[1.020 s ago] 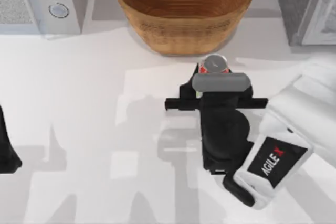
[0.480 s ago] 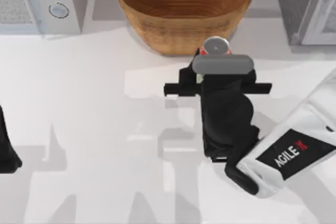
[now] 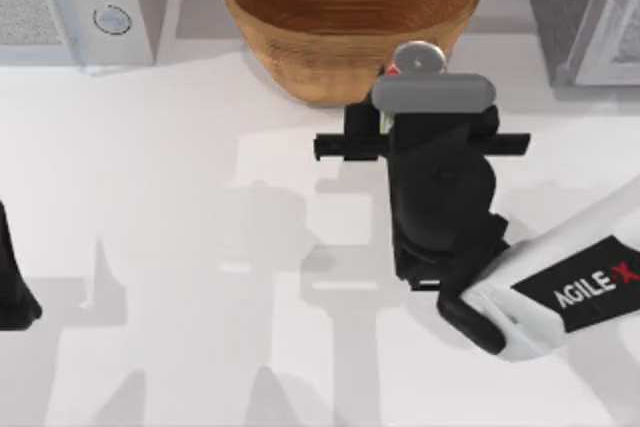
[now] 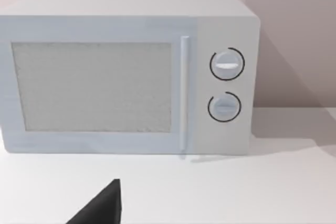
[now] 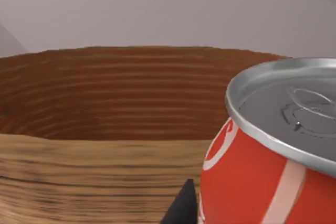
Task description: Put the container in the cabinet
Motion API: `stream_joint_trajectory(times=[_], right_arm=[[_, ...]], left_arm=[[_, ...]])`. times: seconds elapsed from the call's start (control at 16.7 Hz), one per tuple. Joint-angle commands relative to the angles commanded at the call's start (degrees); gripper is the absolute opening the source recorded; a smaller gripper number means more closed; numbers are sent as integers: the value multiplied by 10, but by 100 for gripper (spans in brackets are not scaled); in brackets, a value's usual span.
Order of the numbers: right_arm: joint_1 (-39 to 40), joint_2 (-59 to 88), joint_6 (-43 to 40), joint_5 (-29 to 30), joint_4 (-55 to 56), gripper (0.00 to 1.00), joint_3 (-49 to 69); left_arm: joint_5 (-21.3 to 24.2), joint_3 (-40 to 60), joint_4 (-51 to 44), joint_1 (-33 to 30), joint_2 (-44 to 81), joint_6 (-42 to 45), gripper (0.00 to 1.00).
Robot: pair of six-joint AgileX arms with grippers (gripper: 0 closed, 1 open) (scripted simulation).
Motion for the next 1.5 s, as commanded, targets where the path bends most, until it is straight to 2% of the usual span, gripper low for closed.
stream_joint_trajectory(times=[0.54,0.96,1.2,1.5], right_arm=[[1,-83,1,0,-80,0,-4],[-2,-88,3,-2,-81,0,-3],[-32,-163,10,-33,-109,0,-23],[-108,-338,9,-110,-207,0,-97]], left_arm=[[0,0,0,0,0,0,100],[0,0,0,0,0,0,100],[0,0,0,0,0,0,100],[0,0,0,0,0,0,100]])
